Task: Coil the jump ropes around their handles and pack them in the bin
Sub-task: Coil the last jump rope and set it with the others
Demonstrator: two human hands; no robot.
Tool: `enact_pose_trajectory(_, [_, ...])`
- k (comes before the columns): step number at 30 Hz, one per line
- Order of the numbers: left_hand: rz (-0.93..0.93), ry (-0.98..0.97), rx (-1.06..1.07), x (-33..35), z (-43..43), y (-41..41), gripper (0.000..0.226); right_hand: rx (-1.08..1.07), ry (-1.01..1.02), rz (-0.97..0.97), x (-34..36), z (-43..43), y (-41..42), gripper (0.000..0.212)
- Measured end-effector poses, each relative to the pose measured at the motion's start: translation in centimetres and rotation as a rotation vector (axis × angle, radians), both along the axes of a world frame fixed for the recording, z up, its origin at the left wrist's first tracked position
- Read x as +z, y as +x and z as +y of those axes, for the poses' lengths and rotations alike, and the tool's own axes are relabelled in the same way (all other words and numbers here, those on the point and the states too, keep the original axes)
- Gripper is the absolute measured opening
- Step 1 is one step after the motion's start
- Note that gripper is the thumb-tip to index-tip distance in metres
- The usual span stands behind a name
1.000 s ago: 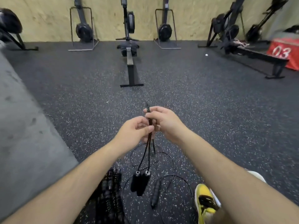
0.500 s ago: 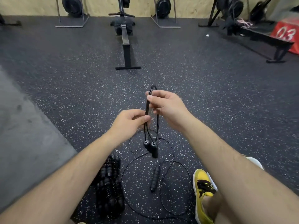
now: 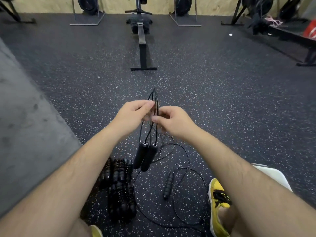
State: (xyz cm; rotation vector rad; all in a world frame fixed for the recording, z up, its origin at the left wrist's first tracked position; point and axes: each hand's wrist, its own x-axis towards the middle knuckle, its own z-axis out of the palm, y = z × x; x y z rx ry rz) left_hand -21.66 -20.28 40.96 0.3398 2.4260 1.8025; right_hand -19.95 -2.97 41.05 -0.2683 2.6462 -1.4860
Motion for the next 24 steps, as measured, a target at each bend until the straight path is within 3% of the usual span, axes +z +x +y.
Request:
enact_pose_trajectory(3, [-0.120,-0.044,-0.178,-1.0,-0.3,0.5,0.030,-0.036,-0.107,-0.031,0.6,0.2,-0.4,0.025])
enact_pose_trajectory(6, [-0.149,-0.162,-0.297,-1.6,0.1,1.3,0.024,-0.049,-0.193,-0.058,0.5,0.5,-1.0,0.025])
enact_pose_trajectory(10, [-0.064,-0.276,-0.184,-2.2,1.1,1.5,0.017,-0.052,-0.196,-0.037,0.4,0.8,-1.4,0.028])
enact_pose_trajectory(15, [-0.111,-0.112,-0.148,-1.8,1.8,1.5,0.018,-0.045,-0.245,-0.048,0.2,1.5,-1.8,0.023])
enact_pose_trajectory(17, [-0.090,-0.100,-0.119,-1.3,1.8,1.3,0.019,0.001,-0.209,-0.084,0.2,1.7,-1.7,0.011])
enact_pose_trajectory(24, [-0.080,-0.008,-0.027,0.2,0.8,0.5,0.019,0.225,-0.089,-0.300,-2.8,1.4,-0.6,0.057])
